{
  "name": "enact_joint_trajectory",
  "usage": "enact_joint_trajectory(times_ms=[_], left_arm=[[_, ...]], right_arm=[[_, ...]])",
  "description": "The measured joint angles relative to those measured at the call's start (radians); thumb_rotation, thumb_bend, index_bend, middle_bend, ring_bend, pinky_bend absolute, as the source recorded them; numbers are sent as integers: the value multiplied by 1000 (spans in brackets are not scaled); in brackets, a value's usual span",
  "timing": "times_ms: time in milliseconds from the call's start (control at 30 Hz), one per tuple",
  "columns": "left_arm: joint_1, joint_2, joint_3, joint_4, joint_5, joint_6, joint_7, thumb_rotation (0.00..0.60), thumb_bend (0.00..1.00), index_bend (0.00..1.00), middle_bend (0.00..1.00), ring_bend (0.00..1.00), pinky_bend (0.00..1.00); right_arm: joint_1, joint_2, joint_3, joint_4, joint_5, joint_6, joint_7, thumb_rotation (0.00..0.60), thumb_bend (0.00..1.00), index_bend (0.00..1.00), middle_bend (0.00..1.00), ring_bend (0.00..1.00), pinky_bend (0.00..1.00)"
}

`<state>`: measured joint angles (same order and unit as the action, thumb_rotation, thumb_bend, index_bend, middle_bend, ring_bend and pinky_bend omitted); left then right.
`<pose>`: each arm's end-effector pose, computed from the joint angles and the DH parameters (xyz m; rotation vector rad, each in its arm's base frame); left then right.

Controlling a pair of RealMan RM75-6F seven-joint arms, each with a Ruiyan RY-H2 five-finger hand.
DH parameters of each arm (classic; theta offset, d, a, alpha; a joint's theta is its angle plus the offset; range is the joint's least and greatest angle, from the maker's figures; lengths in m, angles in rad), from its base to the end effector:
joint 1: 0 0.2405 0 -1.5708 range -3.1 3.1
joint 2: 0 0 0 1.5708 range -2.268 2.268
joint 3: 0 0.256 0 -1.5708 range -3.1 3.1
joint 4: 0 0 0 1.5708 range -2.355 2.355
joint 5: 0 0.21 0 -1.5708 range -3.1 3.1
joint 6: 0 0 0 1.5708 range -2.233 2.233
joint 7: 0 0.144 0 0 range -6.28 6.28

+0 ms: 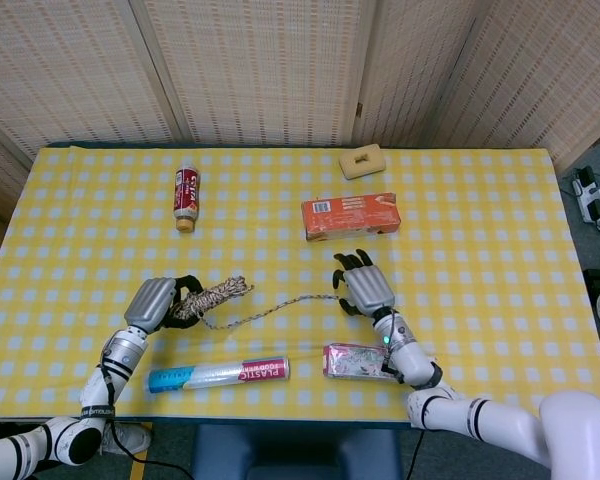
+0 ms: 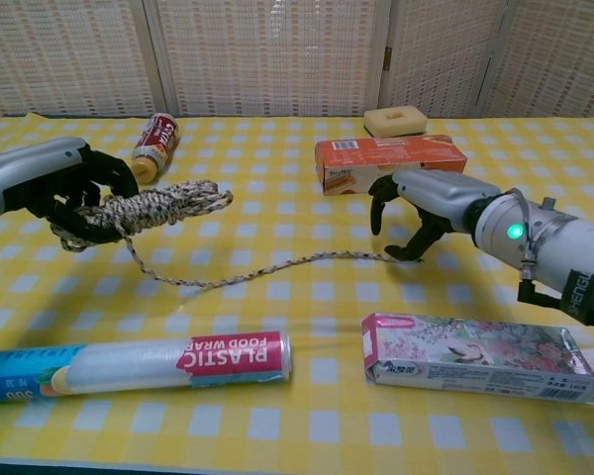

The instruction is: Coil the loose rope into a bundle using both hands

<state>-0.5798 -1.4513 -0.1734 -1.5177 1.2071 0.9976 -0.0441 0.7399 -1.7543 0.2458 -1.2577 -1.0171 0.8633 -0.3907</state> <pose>-0.1991 0.3224 0.0182 -1.6403 -1.2926 -1.0928 -0.1558 -0.3538 -0.0695 1.8212 -1.0751 0.8388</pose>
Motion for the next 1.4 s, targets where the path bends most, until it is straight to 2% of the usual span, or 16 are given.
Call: enact_joint_trajectory(times_ms=[367,1400], left_arm=[[-1,-6,3,15,-7,-8,-7,600,614,764,731,724,776],[2,-13,7,47,-1,-13,-34,600,614,764,732,723,775]], right_arm=[[41,-59,-4,84,45,-28,-16,600,402,511,162,128,9],[88,-110,-6,158,107,-43,-49,600,404,581,203,126,10]])
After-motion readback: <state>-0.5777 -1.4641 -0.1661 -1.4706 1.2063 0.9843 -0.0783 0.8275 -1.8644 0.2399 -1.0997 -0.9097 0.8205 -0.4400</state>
